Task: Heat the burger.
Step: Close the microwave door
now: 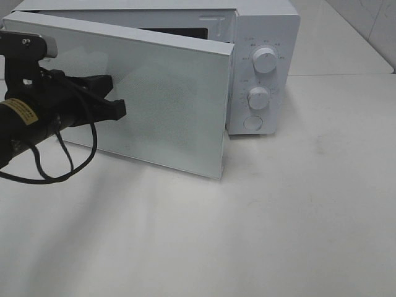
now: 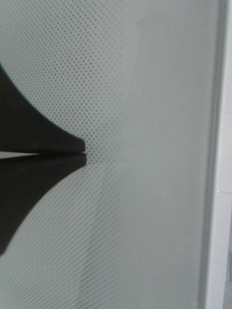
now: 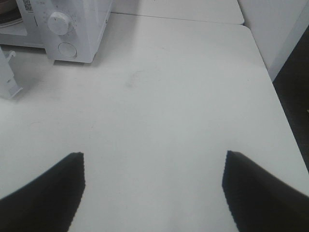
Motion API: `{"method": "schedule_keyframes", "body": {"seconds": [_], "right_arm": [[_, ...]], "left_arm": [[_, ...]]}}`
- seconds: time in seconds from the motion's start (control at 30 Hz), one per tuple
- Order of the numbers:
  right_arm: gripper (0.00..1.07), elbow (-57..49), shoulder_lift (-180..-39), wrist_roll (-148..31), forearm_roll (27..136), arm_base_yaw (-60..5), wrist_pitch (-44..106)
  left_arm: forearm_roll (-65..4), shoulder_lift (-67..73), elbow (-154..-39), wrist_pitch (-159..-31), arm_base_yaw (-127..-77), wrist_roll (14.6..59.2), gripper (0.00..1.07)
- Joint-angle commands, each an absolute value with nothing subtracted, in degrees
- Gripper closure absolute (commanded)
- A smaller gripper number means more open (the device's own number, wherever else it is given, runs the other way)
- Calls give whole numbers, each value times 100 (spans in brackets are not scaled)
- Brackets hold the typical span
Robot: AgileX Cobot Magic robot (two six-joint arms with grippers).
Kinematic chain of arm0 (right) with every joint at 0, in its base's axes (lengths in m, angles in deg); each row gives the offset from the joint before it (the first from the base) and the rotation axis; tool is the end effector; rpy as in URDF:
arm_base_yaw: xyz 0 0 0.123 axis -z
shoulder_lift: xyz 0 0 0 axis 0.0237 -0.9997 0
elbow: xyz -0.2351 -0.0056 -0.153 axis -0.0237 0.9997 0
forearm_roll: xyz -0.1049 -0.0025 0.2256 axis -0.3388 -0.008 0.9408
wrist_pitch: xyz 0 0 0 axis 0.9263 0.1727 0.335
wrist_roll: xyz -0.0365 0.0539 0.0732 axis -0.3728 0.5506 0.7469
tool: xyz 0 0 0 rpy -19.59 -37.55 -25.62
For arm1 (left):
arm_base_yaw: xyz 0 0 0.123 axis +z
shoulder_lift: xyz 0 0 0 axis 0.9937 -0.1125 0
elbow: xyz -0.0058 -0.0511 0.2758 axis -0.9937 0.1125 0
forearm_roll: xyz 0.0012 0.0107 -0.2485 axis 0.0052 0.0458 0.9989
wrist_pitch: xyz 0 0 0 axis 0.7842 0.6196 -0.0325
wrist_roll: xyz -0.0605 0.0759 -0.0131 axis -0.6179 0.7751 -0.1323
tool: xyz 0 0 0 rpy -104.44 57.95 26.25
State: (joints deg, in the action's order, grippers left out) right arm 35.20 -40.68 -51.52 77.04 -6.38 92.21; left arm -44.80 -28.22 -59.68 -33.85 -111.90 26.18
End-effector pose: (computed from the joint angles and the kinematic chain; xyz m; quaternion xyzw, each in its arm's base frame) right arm 0.0054 -0.0055 0.2776 -0.0392 0.8364 0.0104 0.5467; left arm 0.2818 -0.1521 0.1656 0.1432 0.7569 -0.1932 0.6077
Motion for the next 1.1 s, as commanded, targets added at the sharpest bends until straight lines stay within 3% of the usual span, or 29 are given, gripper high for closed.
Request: {"method": "schedule_keyframes", "body": {"seconds": [0.03,0.1,0.3,0.7,1.1], "right_arm": [[31,3531,-3890,-5147,7687,-597,9135],[31,3531,-3890,-5141,7687,-597,9135],[31,3531,-3890,-5147,7687,-597,9135],[31,3531,-3890,-5147,7687,-597,9135],[31,3531,-3890,-5141,7687,-597,9135]], "left_arm": [[-4222,-2867,-6163,-3540,-11328,2824,107],[-3644,-3011,-6495,-3752,-11557,3271,107],[-3054,-3251,-6913,-3780,-11855,3626,107],[-3002,-3664,-7824,-4198,-11889,3626,107],[-2515,-4013,-8575,-4468,-11889,3758,107]]}}
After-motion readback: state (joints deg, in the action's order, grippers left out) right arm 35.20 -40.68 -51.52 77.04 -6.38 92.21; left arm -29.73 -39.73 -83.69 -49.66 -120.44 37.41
